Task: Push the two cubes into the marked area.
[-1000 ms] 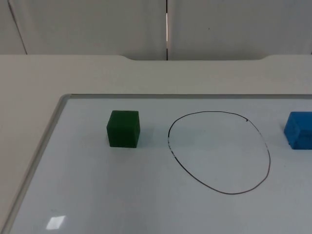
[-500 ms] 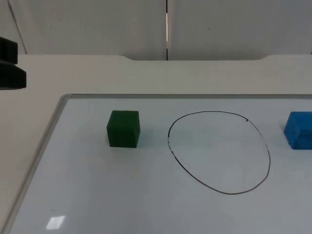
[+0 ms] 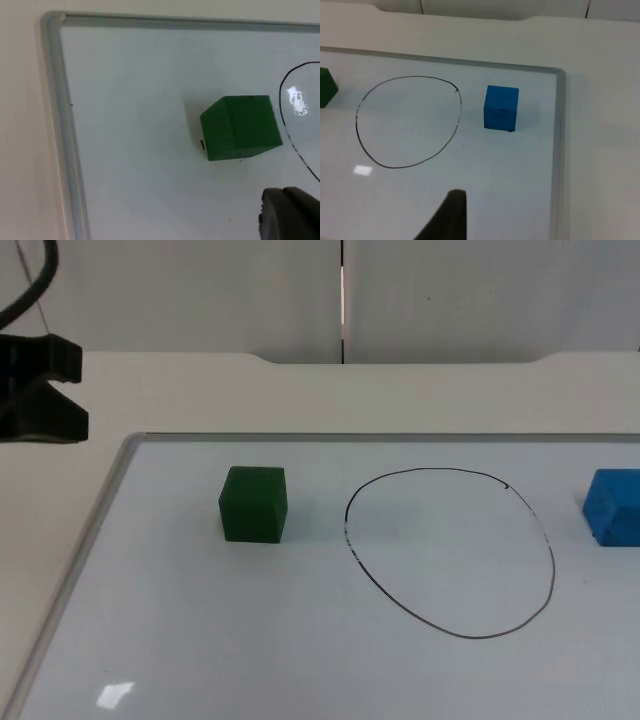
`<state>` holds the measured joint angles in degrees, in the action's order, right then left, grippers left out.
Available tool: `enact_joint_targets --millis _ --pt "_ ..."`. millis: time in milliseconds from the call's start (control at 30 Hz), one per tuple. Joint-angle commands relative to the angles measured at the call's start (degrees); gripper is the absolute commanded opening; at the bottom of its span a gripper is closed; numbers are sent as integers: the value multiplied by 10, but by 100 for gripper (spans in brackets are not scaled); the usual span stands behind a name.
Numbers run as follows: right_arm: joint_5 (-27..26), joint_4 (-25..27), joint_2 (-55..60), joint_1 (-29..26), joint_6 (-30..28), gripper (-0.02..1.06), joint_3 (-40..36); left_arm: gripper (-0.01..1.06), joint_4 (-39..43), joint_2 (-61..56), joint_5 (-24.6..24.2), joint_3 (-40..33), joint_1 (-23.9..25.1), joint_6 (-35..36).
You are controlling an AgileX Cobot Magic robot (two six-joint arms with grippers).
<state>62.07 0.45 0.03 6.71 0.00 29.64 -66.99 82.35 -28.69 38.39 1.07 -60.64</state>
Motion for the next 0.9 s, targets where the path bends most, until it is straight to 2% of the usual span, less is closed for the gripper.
enact_joint_targets --millis 0,67,200,300,533,867 --pt "-2 0 0 -2 -8 105 -1 0 -19 16 -4 14 -11 -17" --pt "-2 0 0 -2 -8 105 -1 0 -24 17 4 18 -19 -21" --pt "-2 0 0 -2 -8 105 -1 0 -25 33 71 26 -61 -21" --pt "-2 0 0 -2 -8 105 -1 0 -25 45 85 26 -75 -21" --pt "-2 0 0 -2 -8 105 -1 0 -26 102 85 54 -103 -21" --pt "-2 0 0 -2 -8 105 -1 0 -26 201 81 121 -104 -21"
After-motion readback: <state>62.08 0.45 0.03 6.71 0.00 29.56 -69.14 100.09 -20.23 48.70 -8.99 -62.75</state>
